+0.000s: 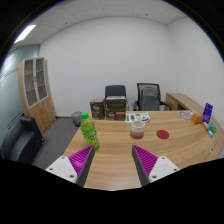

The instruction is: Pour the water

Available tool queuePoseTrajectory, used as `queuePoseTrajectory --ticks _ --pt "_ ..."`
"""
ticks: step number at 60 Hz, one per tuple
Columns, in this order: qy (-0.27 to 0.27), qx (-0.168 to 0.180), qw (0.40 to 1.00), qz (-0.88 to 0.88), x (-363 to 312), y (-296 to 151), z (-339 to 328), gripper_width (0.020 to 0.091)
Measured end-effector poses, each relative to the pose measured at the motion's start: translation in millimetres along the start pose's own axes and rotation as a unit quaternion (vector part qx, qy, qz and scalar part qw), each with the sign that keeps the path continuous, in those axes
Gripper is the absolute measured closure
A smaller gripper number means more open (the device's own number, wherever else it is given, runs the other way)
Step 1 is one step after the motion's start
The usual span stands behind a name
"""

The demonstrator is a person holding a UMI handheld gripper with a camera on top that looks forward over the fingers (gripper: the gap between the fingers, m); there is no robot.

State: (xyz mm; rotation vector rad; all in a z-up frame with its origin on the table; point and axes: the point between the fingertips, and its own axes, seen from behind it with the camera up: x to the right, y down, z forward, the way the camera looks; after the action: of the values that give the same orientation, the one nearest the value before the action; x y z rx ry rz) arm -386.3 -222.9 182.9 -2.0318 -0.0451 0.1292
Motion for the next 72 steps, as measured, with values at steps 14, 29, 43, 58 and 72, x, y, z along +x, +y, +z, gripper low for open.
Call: queuePoseTrajectory --ticks 14,29,43,58,72 --pt "-0.018 -0.019 1.000 -0.007 -75.7 47.0 98.9 0.0332" --pt "-0.023 -0.020 0.999 -0.008 -107.8 42.0 191.2 0.0330" --pt "0.013 0.045 0.999 -0.016 -105.3 15.4 239.1 0.0351" --pt "0.007 0.112 0.994 -0.016 -107.6 9.8 249.4 0.0644" --pt "-0.002 0.115 0.993 -0.008 -108.2 9.6 251.0 0.0708"
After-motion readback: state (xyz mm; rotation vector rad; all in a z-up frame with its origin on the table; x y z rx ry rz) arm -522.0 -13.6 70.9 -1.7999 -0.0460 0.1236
